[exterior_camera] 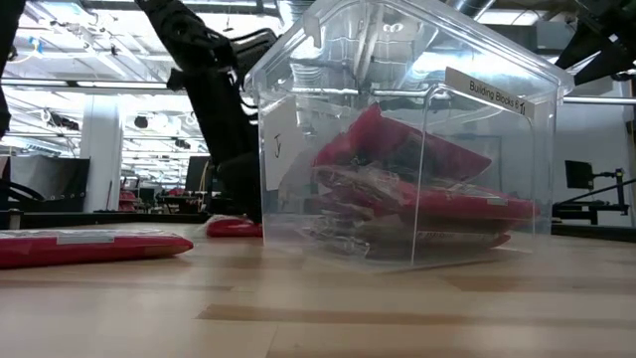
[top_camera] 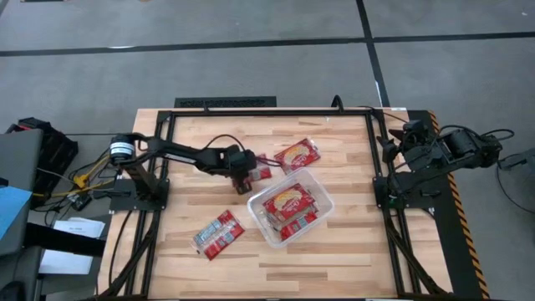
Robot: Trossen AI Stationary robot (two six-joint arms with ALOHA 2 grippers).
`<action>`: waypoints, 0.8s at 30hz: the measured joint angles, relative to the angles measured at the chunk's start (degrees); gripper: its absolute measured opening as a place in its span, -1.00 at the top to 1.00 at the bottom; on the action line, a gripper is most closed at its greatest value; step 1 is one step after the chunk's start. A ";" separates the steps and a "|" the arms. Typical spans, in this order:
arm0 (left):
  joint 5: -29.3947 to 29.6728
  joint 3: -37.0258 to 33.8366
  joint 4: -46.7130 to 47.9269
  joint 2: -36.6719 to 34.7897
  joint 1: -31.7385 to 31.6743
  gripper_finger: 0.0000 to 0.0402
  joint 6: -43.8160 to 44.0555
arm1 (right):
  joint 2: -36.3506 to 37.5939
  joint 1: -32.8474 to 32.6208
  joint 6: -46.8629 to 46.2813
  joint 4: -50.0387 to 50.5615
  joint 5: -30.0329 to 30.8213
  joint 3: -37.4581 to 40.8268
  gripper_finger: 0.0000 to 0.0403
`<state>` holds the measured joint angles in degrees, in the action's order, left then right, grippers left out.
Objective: Sort popcorn bags into baskets
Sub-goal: Put the red popcorn pack into the transparent container
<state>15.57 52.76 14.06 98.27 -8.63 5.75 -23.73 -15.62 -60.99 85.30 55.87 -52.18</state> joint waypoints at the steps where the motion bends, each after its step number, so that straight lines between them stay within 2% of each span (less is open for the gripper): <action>1: 0.23 0.41 0.97 -0.60 -0.13 1.00 -0.05 | 0.00 0.00 0.00 0.00 0.03 0.00 -0.47; 8: 2.92 1.57 8.16 -6.46 -1.13 1.00 2.41 | 0.00 0.00 0.17 0.03 0.70 0.00 -0.47; 19: 7.88 1.89 8.73 -16.28 -1.13 1.00 8.04 | 0.00 0.00 1.49 -0.01 1.27 -0.02 -0.47; 24: 9.31 1.91 8.58 -18.66 -1.17 0.95 6.14 | 0.00 0.00 1.51 -0.02 1.27 -0.02 -0.47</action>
<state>24.88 54.68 22.63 79.61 -9.80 11.88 -23.73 -15.62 -59.48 85.28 57.14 -52.21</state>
